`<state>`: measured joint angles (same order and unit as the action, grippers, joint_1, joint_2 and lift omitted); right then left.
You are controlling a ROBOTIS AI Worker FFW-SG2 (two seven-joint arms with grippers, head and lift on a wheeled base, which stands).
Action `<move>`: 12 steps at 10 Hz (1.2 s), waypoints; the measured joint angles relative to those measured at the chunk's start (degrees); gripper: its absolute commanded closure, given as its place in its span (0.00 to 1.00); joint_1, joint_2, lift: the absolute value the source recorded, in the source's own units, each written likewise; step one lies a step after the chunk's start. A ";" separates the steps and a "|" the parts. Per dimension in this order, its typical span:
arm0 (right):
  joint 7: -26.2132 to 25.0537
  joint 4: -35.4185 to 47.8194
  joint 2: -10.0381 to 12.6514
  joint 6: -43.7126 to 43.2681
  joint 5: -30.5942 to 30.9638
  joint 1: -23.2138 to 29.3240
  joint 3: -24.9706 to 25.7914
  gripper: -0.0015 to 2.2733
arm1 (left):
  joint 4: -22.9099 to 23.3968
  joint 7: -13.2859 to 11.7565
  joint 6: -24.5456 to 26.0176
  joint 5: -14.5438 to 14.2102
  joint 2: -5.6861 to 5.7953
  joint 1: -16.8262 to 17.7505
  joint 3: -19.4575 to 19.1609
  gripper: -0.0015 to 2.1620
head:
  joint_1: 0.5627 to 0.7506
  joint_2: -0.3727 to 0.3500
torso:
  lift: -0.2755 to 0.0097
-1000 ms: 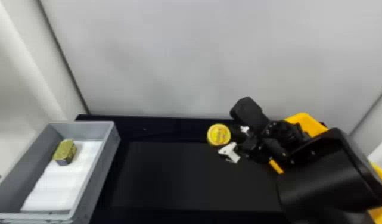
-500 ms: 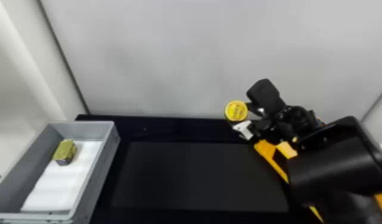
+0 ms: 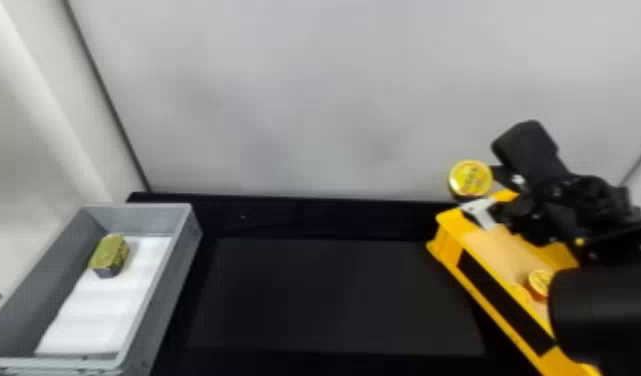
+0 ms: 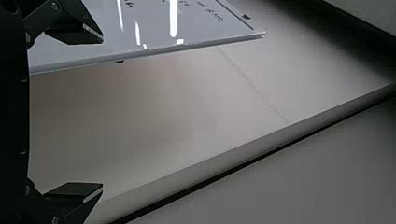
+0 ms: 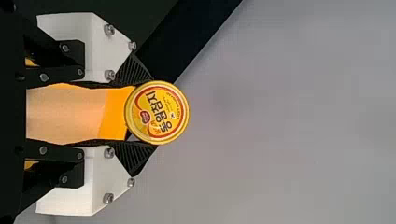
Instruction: Pick up the round yellow can and place it in the yellow rectangular box
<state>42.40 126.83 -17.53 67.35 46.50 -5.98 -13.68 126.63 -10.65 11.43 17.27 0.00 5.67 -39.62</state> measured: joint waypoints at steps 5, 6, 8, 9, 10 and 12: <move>1.91 3.45 -2.32 3.01 4.71 4.99 8.57 0.33 | 0.42 0.10 0.17 -0.04 0.00 -0.44 -0.28 0.07 | 0.66 0.53 | 0.77; 1.77 3.42 -1.98 2.73 4.91 6.19 10.97 0.33 | 0.49 0.11 0.18 -0.04 0.00 -0.50 -0.32 0.07 | 0.66 0.53 | 0.77; 1.60 2.30 -1.13 2.00 4.25 8.21 15.73 0.33 | 0.67 0.21 0.23 -0.04 0.00 -0.71 -0.45 0.07 | 0.66 0.53 | 0.77; 1.74 0.94 -0.70 1.50 2.76 8.68 17.86 0.33 | 0.78 0.35 0.26 -0.07 0.00 -0.86 -0.48 0.07 | 0.66 0.53 | 0.77; 1.88 -0.98 -0.07 0.73 1.10 8.78 19.77 0.33 | 0.86 0.45 0.30 -0.10 0.00 -0.96 -0.47 0.07 | 0.66 0.53 | 0.77; 1.96 -5.92 1.73 -1.28 -1.98 8.38 23.37 0.33 | 0.90 0.54 0.34 -0.13 0.00 -1.05 -0.34 0.07 | 0.66 0.53 | 0.77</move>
<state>44.36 120.91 -15.80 66.07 44.51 2.41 9.69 127.53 -10.11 11.78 17.14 0.00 4.63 -39.96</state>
